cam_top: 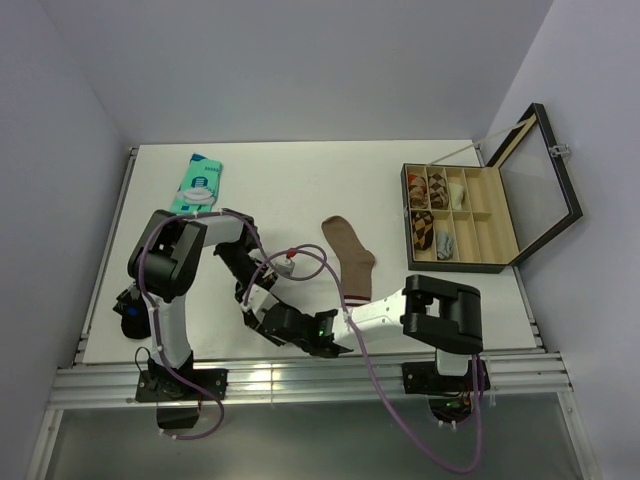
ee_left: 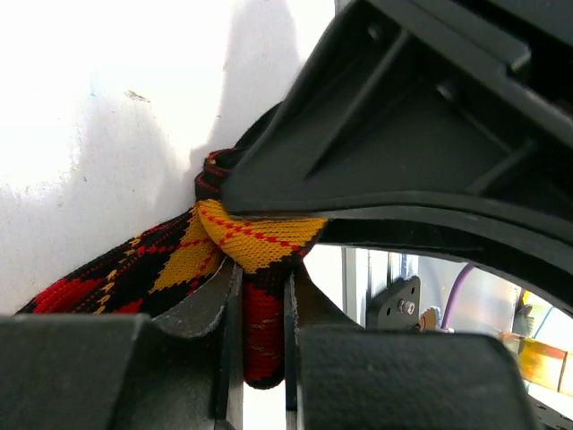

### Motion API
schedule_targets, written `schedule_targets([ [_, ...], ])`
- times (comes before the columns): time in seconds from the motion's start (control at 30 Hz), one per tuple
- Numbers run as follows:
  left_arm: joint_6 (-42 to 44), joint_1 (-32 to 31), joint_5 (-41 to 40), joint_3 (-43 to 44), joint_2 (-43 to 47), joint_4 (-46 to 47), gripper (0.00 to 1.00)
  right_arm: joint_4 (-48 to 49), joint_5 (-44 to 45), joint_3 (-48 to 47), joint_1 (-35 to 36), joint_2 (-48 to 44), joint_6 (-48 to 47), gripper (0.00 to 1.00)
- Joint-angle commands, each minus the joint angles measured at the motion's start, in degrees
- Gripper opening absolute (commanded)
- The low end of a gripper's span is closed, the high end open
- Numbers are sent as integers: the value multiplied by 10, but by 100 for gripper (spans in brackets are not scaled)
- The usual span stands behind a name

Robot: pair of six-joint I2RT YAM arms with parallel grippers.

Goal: Roll the socks
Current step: Roll the sock at the center of the board.

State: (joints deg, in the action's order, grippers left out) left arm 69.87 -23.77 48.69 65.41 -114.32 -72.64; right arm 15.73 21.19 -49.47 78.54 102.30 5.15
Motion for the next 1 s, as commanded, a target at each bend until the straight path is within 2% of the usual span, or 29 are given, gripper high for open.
schedule_targets([
  [0.0, 8, -7, 9, 7, -4, -7, 3, 7, 28, -19, 4, 13, 2, 43],
  [0.03, -3, -7, 8, 8, -5, -3, 8, 5, 32, -19, 4, 13, 3, 18],
  [0.07, -6, -7, 5, 11, -5, -4, 9, 2, 38, -19, 4, 17, 6, 10],
  [0.17, -31, -7, 4, 11, 6, 13, 18, 0, 38, -18, 4, 18, 7, 1],
  [0.2, -35, -7, 4, 12, 16, 14, 21, 2, 36, -13, 4, 17, 9, 1],
  [0.23, -39, -7, 5, 14, 22, 12, 27, 1, 37, -12, 4, 16, 9, 1],
  [0.37, -43, -5, 7, 31, 40, -4, 33, 0, 40, -6, 4, 16, 12, 0],
  [0.67, -81, 12, -2, 51, 76, 2, 38, -7, 43, -4, 4, 26, 20, 0],
  [0.83, -140, 53, -11, 57, 98, 44, 40, -10, 41, -5, 4, 31, 22, 0],
  [0.97, -156, 80, -24, 64, 104, 57, 41, -14, 42, -9, 4, 34, 22, 0],
])
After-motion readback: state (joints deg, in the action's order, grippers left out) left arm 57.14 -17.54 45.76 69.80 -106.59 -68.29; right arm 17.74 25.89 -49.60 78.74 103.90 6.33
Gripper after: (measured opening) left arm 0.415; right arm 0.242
